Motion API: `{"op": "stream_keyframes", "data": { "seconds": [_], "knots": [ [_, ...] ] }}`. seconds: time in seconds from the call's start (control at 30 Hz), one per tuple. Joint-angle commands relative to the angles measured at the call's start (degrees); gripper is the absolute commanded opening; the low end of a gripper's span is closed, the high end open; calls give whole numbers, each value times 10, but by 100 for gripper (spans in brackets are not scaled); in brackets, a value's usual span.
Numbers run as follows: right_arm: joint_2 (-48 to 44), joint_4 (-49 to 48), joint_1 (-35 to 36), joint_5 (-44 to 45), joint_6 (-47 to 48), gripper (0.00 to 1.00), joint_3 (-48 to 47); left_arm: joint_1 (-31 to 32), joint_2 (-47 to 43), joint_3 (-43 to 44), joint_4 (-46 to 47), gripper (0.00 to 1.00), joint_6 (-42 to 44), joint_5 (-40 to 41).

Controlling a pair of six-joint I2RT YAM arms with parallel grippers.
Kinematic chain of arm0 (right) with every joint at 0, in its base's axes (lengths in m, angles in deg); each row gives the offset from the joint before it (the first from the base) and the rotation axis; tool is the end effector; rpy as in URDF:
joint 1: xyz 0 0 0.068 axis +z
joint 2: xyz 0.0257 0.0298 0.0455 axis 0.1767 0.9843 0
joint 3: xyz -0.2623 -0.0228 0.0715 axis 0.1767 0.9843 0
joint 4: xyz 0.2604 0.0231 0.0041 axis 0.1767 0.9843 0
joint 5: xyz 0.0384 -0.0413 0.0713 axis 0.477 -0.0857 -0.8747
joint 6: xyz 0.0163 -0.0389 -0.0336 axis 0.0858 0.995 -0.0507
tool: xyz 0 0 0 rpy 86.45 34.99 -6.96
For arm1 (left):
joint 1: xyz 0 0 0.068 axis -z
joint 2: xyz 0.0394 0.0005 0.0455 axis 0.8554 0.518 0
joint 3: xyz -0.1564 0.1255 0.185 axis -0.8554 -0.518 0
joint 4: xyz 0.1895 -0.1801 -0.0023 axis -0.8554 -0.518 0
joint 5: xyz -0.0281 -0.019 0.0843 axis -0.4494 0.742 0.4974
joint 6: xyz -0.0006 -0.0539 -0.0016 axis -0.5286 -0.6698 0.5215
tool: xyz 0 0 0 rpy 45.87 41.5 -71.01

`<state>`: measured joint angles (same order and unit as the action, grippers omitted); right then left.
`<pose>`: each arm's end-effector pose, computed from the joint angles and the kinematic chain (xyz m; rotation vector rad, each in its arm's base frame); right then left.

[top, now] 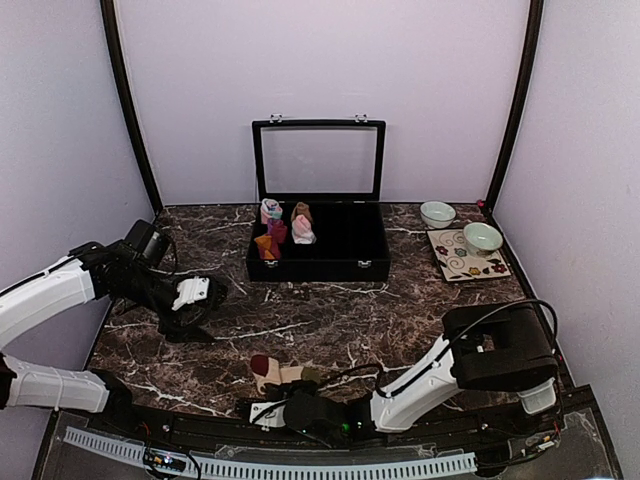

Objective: Roll the socks
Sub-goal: Place the sock at the center of the board, then pass from the right arm to the left

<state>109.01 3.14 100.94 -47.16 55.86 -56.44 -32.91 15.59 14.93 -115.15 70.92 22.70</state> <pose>0.0158 0.4188 0.0866 -1.4561 1.2808 0.0489 0.1716 -0.1032 0.2507 1.7198 1.6867 -0.4386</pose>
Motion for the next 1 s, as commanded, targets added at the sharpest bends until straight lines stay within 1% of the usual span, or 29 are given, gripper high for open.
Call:
{"op": "stream_keyframes", "data": {
  "seconds": [0.0,0.07,0.13,0.23,0.3,0.4,0.47,0.53,0.63,0.73,0.87,0.97],
  "knots": [
    [-40,103,3,-44,-140,0,44,43,47,25,-26,71,33,-62],
    [-64,141,3,-72,-218,0,62,84,67,31,-25,70,41,-55],
    [-86,160,1,-93,-292,0,85,117,84,36,-20,69,44,-53],
    [-107,181,1,-124,-374,0,108,140,120,50,-22,67,44,-53],
    [-120,184,1,-136,-411,0,127,153,136,57,-27,63,42,-50],
    [-124,169,-6,-173,-421,0,158,157,167,75,-44,58,21,-58],
    [-122,155,-10,-181,-423,0,174,157,187,79,-52,56,13,-69],
    [-123,134,-20,-197,-420,0,190,158,196,74,-51,56,13,-87],
    [-125,116,-38,-222,-419,0,207,170,195,66,-19,57,11,-96],
    [-134,104,-48,-219,-446,0,231,196,202,72,-3,57,16,-87],
    [-154,68,-51,-203,-509,0,276,227,214,67,15,58,49,-55],
    [-159,39,-59,-205,-559,0,303,263,220,66,33,58,67,-21]
  ]
}}
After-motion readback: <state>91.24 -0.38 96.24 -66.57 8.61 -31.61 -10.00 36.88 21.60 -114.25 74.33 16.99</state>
